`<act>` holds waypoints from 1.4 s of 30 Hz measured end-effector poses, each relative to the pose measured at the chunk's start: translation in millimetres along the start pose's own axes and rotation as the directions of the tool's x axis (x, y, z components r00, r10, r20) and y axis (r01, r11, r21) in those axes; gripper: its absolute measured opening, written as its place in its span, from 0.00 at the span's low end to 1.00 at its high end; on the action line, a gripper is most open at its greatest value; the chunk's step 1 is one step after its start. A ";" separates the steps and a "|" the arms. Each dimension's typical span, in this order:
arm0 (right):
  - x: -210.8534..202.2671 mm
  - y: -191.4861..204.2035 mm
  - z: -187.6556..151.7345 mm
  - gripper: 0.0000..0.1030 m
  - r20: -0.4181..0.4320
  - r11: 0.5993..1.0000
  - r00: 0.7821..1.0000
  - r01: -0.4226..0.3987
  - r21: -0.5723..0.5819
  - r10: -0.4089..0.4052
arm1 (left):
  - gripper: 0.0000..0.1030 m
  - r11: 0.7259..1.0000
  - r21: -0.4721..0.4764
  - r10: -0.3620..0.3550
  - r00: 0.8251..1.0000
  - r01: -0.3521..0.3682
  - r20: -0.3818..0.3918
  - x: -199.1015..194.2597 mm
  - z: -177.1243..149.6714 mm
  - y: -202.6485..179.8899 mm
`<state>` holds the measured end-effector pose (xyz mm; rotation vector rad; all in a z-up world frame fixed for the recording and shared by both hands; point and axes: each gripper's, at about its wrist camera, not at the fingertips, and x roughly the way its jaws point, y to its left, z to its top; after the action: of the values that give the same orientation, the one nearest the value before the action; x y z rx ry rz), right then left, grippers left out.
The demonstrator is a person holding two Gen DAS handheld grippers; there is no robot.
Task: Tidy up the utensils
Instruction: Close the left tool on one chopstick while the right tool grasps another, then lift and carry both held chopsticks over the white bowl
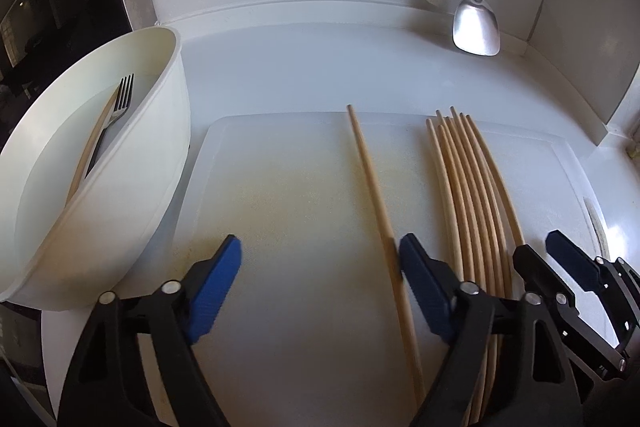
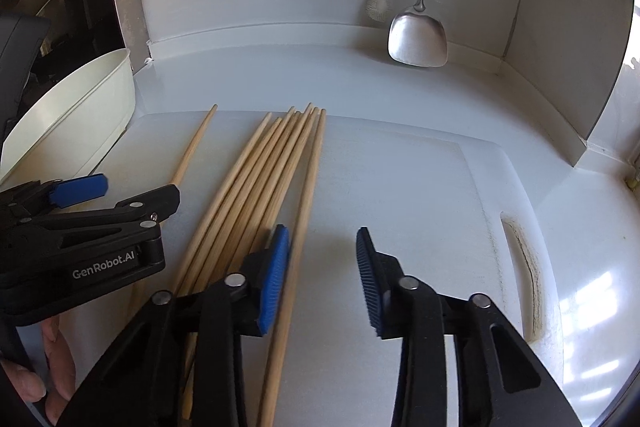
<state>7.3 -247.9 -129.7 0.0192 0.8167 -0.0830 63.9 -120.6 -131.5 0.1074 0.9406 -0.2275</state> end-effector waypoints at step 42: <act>-142.7 28.6 95.5 0.06 0.181 0.951 0.935 -0.309 -0.012 0.306 | 0.06 0.968 -0.246 -0.020 0.991 0.052 0.129 -195.0 29.3 109.9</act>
<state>-18.3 -214.6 39.2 0.1532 0.6230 0.2031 2.7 9.1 42.9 -0.1545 0.8388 -0.1458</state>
